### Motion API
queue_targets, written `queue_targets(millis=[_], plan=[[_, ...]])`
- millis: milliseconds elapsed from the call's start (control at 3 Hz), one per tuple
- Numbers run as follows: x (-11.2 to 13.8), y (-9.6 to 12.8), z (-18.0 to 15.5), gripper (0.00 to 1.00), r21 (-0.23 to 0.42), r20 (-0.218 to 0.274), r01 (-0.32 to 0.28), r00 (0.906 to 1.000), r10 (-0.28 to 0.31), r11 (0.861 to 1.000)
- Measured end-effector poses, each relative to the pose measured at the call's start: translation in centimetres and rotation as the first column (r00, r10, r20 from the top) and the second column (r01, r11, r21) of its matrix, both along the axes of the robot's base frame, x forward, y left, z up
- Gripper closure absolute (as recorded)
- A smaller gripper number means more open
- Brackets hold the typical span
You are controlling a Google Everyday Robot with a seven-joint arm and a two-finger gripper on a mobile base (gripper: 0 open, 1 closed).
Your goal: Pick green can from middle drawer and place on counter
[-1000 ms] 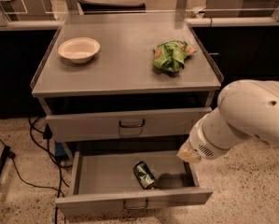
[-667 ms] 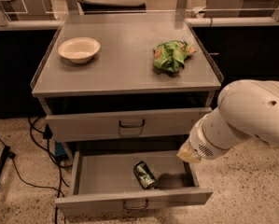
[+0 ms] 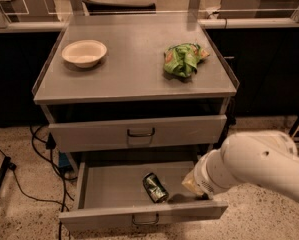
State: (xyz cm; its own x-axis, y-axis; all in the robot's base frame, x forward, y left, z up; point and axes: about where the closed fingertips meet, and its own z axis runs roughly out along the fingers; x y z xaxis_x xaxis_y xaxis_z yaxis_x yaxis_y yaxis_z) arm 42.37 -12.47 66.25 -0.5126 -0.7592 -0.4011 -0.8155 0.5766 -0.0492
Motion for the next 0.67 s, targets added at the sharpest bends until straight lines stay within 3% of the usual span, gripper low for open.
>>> queue_targets(millis=[333,667], plan=[[0.26,1.1,-4.93,1.0,0.059,0.01,0.047,0.9988,-0.048,0.997],[1.21,1.39,-4.79,1.0,0.078,0.047,0.058,0.997,-0.062,0.995]])
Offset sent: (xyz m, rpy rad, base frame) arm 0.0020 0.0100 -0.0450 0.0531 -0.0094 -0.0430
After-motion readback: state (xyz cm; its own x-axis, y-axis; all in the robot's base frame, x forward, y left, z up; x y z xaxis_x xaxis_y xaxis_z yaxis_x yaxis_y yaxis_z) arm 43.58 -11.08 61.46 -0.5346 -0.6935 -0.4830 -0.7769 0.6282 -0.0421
